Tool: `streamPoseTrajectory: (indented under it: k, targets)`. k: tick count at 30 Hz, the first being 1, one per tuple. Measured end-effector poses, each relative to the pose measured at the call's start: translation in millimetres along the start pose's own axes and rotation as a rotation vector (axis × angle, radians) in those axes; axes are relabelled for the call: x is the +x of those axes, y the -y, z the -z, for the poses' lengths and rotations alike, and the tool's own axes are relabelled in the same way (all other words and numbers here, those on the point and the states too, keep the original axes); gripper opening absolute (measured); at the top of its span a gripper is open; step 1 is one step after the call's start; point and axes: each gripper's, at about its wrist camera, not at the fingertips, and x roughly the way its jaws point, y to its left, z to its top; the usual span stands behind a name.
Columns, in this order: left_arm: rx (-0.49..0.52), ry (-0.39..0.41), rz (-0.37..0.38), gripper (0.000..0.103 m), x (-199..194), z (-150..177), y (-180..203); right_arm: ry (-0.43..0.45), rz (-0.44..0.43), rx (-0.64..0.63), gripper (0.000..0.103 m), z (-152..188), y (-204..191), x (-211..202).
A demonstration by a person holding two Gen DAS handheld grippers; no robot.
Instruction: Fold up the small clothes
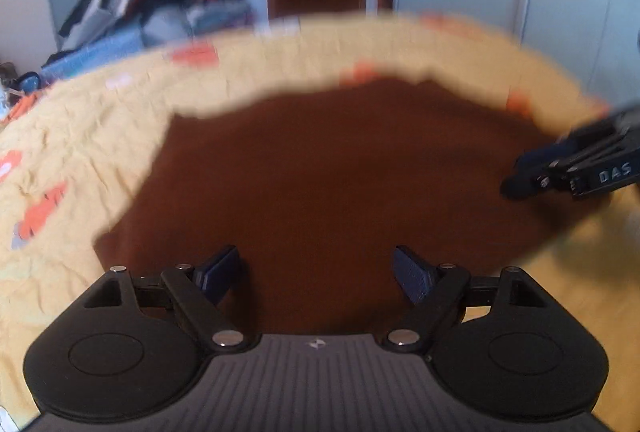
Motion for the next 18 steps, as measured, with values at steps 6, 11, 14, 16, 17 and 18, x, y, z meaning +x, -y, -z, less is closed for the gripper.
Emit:
streamPoseTrajectory:
  k: [6,11,14,16,17,18]
  targets:
    - [0.015,-0.003,0.044,0.083,-22.3,25.2,-15.2,0.049,0.064,-0.182,0.058,53.1,-17.6,-27.3]
    - [-0.013,0.092,0.078,0.082,-41.3,2.3,-14.1,0.034,0.030,-0.078,0.073,2.1,-15.8,-27.2]
    - [0.003,0.098,0.073,0.082,-24.9,-10.4,-7.4,0.136,0.020,-0.016,0.099,-25.3,-11.6,-18.4]
    - [0.008,0.030,0.043,0.082,0.2,-6.4,-9.0,0.093,0.047,0.005,0.097,-33.3,-7.8,3.0]
    - [0.011,0.008,0.029,0.085,8.7,0.5,-12.0,0.027,0.064,0.013,0.096,-29.9,-4.7,17.3]
    - [0.043,0.064,0.035,0.085,4.8,10.8,-13.4,-0.028,0.074,0.003,0.097,-22.5,-2.5,28.2]
